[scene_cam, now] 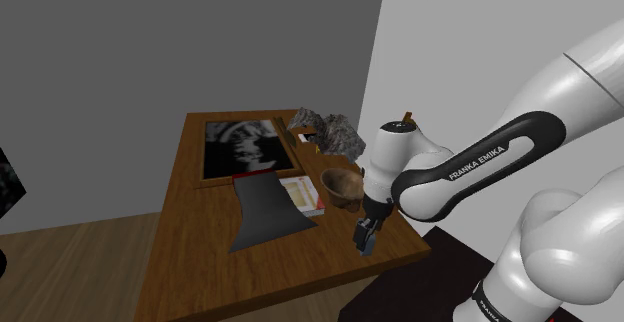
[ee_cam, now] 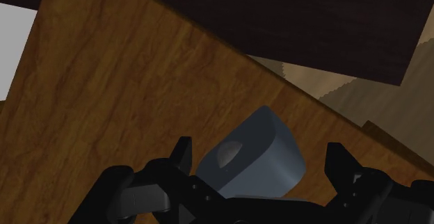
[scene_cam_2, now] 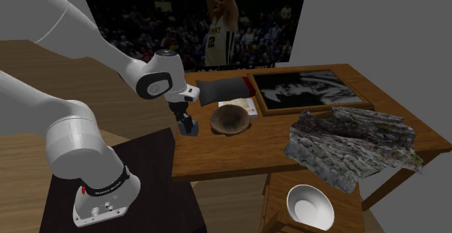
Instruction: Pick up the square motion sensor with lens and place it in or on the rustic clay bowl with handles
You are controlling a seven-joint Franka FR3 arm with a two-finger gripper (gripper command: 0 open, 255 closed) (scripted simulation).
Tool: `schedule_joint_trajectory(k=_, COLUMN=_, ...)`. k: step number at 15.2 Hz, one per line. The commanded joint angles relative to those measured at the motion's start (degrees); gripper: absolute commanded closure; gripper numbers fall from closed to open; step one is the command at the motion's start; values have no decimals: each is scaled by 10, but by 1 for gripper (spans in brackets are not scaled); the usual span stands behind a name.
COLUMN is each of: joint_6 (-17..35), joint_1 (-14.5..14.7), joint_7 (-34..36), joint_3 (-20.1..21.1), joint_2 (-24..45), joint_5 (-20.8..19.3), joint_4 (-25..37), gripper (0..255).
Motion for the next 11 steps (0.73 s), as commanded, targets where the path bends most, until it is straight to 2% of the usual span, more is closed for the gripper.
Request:
schedule_joint_trajectory(k=1, joint_6=2, joint_1=0, joint_7=0, joint_3=0, joint_2=1, joint_5=0, joint_4=-1, gripper=0)
schedule_joint_trajectory(k=4, joint_6=2, joint_1=0, joint_7=0, joint_3=0, joint_2=1, joint_5=0, joint_4=-1, gripper=0)
schedule_joint_trajectory(k=5, joint_6=2, joint_1=0, joint_7=0, joint_3=0, joint_2=1, joint_5=0, joint_4=-1, gripper=255)
schedule_joint_trajectory(k=11, joint_6=2, joint_1=0, joint_7=0, joint_3=0, joint_2=2, joint_5=0, joint_4=0, gripper=255)
